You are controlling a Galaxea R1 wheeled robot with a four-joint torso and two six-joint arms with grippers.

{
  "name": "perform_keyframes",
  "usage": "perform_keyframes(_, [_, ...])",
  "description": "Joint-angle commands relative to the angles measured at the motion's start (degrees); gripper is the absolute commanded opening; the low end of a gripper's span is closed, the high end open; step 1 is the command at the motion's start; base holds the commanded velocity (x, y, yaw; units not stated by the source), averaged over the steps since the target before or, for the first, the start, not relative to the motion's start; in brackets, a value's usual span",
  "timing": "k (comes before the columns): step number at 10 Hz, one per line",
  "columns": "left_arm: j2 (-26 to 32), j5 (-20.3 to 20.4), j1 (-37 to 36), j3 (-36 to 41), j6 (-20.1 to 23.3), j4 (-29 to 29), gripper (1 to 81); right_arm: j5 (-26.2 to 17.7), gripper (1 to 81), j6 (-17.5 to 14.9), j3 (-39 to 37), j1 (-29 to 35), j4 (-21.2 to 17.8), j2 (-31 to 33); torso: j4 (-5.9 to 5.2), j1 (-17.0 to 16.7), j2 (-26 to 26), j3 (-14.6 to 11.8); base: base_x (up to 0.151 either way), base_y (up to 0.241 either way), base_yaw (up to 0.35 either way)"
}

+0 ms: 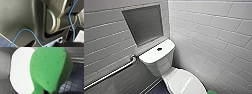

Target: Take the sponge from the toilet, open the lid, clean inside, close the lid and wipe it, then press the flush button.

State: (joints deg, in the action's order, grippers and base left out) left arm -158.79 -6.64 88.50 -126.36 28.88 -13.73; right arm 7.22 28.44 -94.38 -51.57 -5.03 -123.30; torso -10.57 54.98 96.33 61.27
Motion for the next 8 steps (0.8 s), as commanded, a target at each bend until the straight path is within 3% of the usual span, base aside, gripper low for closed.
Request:
perform_keyframes(1, [0.7, -5.4, 0.1, 1.2, 0.6, 0.3, 81.1, -9.2, 1.0, -0.3, 5.8, 13.1, 4.7, 3.8, 0.00, 0.0, 0.0, 0.0, 0.000, 0.000, 0.000])
perform_keyframes(2, [0.5, -5.5, 0.1, 1.2, 0.6, 0.3, 81.1, -11.3, 1.0, -0.3, 6.6, 18.4, 4.9, 2.9, 0.00, 0.0, 0.0, 0.0, 0.000, 0.000, 0.000])
perform_keyframes(4, [0.5, -5.5, -0.1, 1.3, 0.5, 0.3, 81.1, -20.1, 1.0, -0.1, 6.4, 26.7, 4.9, -2.1, 0.00, 0.0, 0.0, 0.0, 0.000, 0.000, 0.000])
perform_keyframes(8, [0.2, -5.4, -0.3, 1.3, 0.5, 0.3, 81.1, -25.2, 1.0, -0.1, -4.5, 32.5, 4.9, -16.0, 0.00, 0.0, 0.0, 0.0, 0.000, 0.000, 0.000])
